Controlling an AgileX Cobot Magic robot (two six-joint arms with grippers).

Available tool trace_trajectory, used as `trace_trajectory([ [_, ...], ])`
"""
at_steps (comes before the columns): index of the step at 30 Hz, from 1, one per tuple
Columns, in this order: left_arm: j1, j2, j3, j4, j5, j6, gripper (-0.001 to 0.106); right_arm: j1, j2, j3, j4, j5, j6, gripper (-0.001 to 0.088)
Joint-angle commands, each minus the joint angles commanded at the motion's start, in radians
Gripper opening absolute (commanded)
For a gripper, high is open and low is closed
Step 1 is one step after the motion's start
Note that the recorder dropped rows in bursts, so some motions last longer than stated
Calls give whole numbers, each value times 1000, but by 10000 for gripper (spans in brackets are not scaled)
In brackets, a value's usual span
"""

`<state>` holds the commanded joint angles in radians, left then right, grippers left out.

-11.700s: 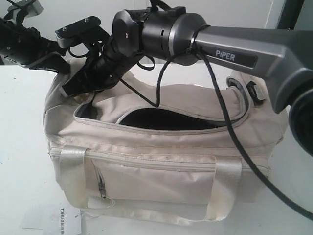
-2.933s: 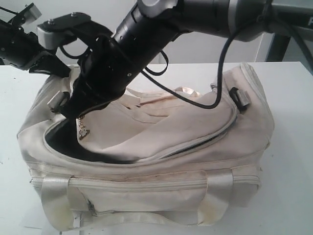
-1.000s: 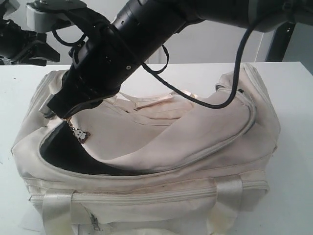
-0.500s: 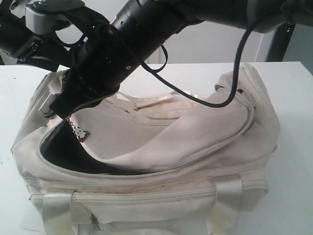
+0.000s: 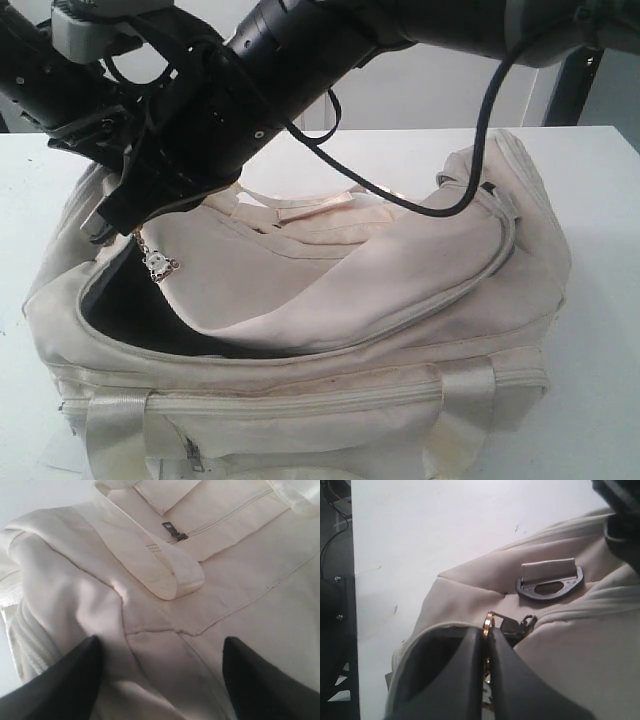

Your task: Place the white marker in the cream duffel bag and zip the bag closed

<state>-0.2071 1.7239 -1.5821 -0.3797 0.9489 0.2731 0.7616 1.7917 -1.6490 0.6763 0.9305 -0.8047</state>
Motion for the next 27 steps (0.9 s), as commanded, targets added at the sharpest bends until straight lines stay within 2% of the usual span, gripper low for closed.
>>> trace_trajectory([
  [2, -5, 0, 0, 26, -21, -13, 606, 0, 0, 0, 0, 0, 0, 0],
  [3, -5, 0, 0, 29, -25, -13, 508, 0, 0, 0, 0, -2, 0, 0],
  [4, -5, 0, 0, 31, -27, -12, 355, 0, 0, 0, 0, -2, 0, 0],
  [7, -5, 0, 0, 36, -28, 8, 10, 0, 0, 0, 0, -10, 0, 0],
  [13, -3, 0, 0, 26, -116, 2, 0, 0, 0, 0, 2, 14, 4, 0],
  [17, 4, 0, 0, 29, -219, -16, 0, 0, -4, 0, 4, 117, 22, 0],
  [24, 36, 0, 0, 16, -246, -16, 0, 0, -44, 0, 14, 251, 68, 0],
  [27, 36, 0, 0, 14, -268, -32, 0, 0, -44, 0, 76, 284, 83, 0],
])
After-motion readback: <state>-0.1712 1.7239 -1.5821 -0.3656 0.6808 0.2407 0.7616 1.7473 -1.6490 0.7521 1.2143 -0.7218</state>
